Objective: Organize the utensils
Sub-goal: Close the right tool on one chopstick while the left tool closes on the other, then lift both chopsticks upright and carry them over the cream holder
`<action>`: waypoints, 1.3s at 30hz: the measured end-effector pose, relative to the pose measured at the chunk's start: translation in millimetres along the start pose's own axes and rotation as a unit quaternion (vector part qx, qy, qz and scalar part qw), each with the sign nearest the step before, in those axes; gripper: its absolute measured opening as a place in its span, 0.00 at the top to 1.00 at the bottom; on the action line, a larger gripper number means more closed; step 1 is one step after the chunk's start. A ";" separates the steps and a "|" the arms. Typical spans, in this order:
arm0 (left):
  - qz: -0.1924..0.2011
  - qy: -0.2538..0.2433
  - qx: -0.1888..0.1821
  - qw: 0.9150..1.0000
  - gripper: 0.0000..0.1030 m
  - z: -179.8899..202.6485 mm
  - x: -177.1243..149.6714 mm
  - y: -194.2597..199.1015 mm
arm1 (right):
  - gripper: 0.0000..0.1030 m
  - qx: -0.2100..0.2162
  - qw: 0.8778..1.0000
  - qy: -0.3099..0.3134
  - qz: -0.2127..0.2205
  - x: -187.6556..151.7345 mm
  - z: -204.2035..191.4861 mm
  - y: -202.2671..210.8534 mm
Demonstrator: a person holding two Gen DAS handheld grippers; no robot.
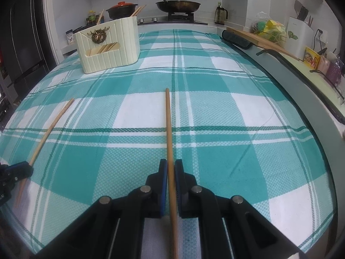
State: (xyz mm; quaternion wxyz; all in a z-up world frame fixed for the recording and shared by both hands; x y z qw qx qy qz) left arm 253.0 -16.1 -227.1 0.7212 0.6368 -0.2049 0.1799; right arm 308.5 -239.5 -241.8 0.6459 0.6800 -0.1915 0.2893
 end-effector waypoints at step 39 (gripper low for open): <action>-0.036 -0.052 -0.008 0.998 0.95 -12.0 114.9 -73.1 | 0.94 0.066 0.987 0.086 -0.118 99.3 -22.3 -86.9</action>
Point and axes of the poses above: each gripper's, at about its wrist camera, not at the fingertips, and y roughly against the way its jaws point, z to its right, x to its top, the point moved 7 cm from there along -y, roughly the way its jaws point
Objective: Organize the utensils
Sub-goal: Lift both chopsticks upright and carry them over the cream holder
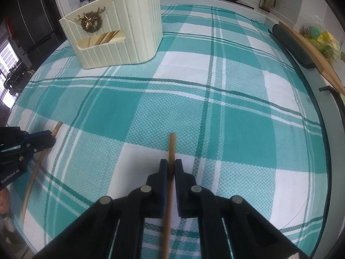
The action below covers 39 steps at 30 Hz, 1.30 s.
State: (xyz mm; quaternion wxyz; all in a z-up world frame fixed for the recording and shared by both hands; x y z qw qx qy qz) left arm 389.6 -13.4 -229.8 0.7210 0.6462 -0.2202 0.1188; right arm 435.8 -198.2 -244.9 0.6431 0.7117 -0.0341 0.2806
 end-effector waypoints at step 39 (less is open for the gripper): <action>0.236 0.038 -0.052 0.970 0.95 1.5 17.8 228.6 | 0.95 0.050 0.956 0.044 0.286 5.6 -74.8 238.0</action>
Point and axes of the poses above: each gripper's, at about its wrist camera, not at the fingertips, and y roughly against the way its jaws point, z to its right, x to its top, the point moved 7 cm from there along -y, roughly the way its jaws point
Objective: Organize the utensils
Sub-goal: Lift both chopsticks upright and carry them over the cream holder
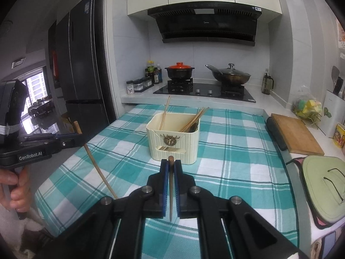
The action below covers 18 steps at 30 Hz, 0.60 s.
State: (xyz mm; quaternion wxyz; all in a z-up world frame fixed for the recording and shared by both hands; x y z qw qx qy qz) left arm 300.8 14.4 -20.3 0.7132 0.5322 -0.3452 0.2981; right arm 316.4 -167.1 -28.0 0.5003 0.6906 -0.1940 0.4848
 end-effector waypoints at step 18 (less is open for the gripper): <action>0.024 0.001 -0.006 1.000 0.95 -3.6 33.1 17.2 | 0.95 0.014 0.999 -0.002 0.030 23.5 -3.5 24.2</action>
Point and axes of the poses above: each gripper's, at about its wrist camera, not at the fingertips, and y roughly against the way its jaws point, z to its right, x to its top, the point moved 7 cm from there along -y, roughly the way its jaws point
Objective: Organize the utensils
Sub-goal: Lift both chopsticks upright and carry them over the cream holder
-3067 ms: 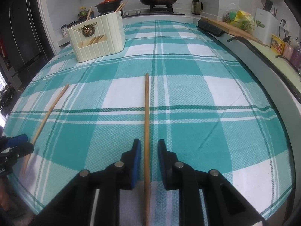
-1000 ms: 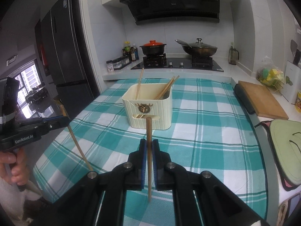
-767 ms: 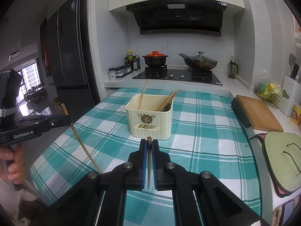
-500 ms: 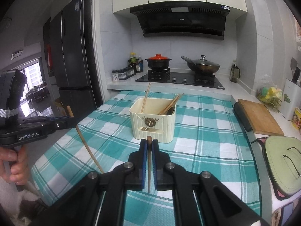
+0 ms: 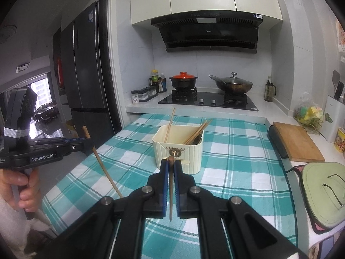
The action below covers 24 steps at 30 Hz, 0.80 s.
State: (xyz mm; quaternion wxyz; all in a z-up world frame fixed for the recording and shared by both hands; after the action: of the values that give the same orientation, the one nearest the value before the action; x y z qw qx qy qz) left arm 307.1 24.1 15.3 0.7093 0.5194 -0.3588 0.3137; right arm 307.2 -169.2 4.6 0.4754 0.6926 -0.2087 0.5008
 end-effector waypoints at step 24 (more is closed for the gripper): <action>0.036 -0.001 0.053 0.998 0.95 -44.1 173.3 -121.7 | 0.95 -0.005 0.998 0.012 0.055 168.8 32.8 -111.9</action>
State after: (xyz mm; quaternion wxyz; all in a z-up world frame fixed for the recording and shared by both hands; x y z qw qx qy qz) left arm 509.3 47.0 88.8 0.6687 0.5431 -0.3612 0.3570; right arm 478.5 -114.6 103.4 0.4533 0.6714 -0.2435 0.5334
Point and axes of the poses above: each gripper's, at about its wrist camera, not at the fingertips, and y roughly against the way its jaws point, z to its right, x to its top, the point moved 7 cm from there along -y, roughly the way its jaws point
